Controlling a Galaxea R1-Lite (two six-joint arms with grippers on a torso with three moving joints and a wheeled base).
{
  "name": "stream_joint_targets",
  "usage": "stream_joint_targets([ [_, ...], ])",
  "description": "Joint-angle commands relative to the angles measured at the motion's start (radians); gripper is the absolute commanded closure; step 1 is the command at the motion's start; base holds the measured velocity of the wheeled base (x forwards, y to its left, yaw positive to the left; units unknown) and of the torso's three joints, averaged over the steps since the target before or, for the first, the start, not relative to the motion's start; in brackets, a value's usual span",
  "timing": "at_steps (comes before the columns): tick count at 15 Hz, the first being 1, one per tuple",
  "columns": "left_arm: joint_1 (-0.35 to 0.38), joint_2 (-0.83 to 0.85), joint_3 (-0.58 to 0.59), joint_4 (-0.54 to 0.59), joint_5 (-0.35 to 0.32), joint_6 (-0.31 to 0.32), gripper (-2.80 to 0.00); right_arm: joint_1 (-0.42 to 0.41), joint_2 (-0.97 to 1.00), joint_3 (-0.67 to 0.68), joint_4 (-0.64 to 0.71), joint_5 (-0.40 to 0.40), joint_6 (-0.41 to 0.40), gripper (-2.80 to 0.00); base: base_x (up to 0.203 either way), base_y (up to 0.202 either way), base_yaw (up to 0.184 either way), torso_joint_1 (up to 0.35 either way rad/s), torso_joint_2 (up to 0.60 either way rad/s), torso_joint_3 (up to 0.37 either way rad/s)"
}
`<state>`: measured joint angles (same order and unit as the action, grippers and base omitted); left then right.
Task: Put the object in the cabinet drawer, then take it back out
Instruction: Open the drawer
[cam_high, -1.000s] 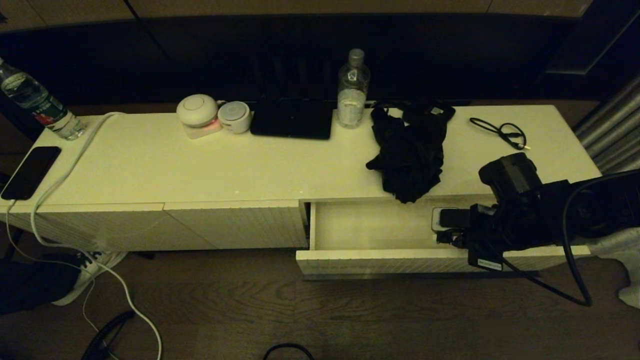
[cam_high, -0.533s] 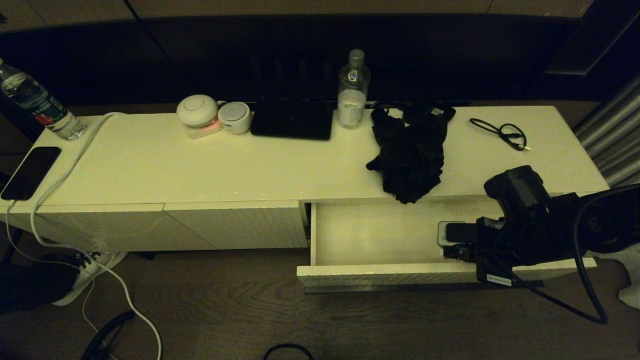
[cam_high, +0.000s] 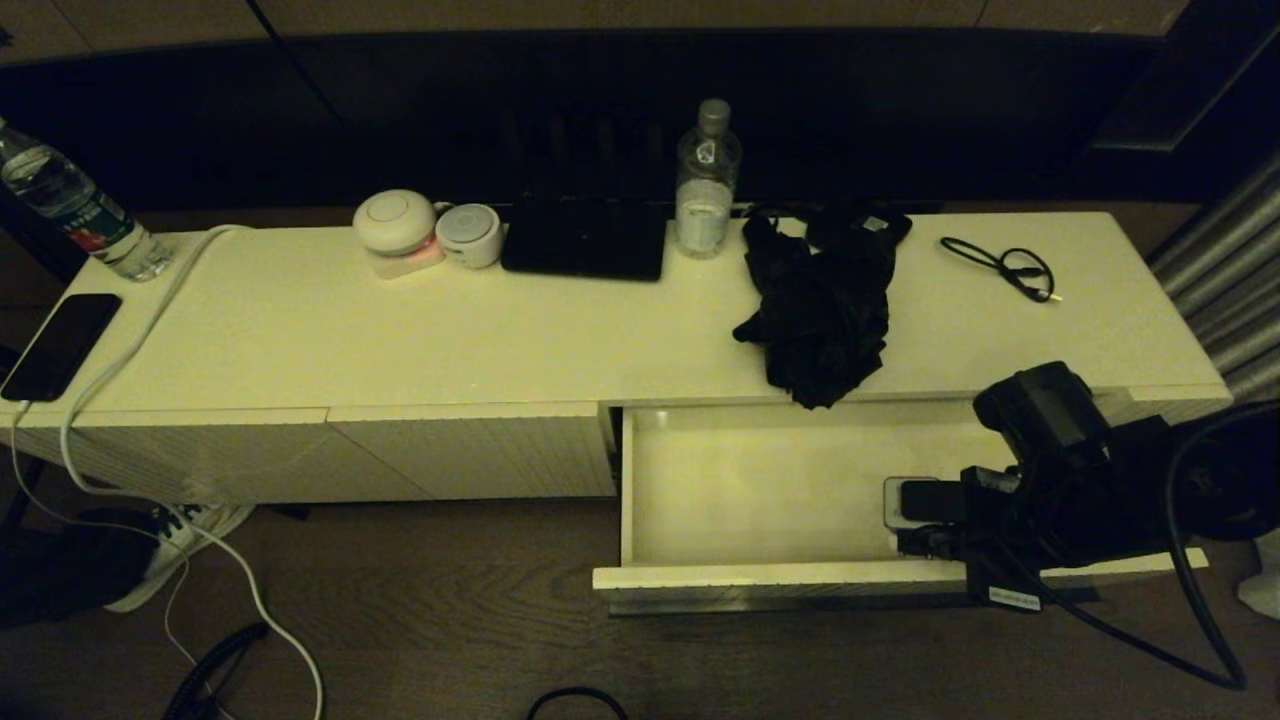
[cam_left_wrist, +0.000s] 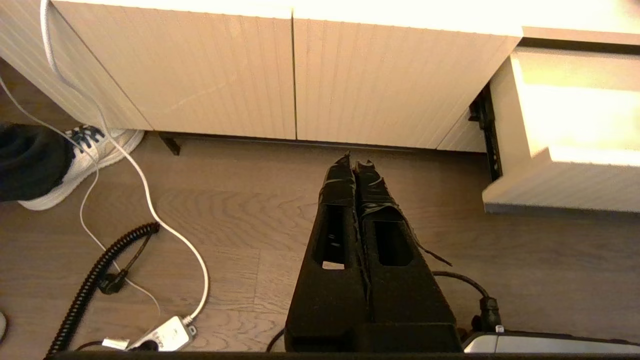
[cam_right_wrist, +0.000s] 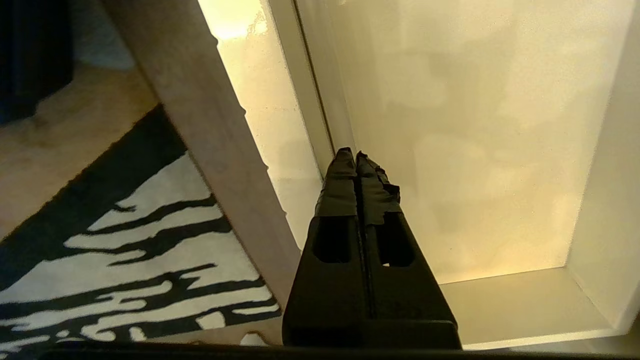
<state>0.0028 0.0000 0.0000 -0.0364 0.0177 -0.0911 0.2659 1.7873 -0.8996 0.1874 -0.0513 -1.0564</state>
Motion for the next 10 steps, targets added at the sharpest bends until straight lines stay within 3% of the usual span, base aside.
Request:
stream_joint_targets([
  [1,0.0,-0.002,0.0,0.0,0.001,-0.001,0.0,0.001,-0.018,0.024,0.012,0.001,-0.007,0.0,0.0,0.0,0.0,0.0,0.0,0.0],
  [7,0.0,-0.002,0.0,0.0,0.001,-0.001,0.0,0.003,-0.105,0.039,0.015,0.0,-0.002,0.0,0.0,0.0,0.0,0.0,0.0,0.0],
  [10,0.0,-0.002,0.0,0.0,0.001,-0.001,0.0,0.009,-0.236,0.033,0.027,-0.005,0.051,0.0,0.0,0.0,0.0,0.0,0.0,0.0],
])
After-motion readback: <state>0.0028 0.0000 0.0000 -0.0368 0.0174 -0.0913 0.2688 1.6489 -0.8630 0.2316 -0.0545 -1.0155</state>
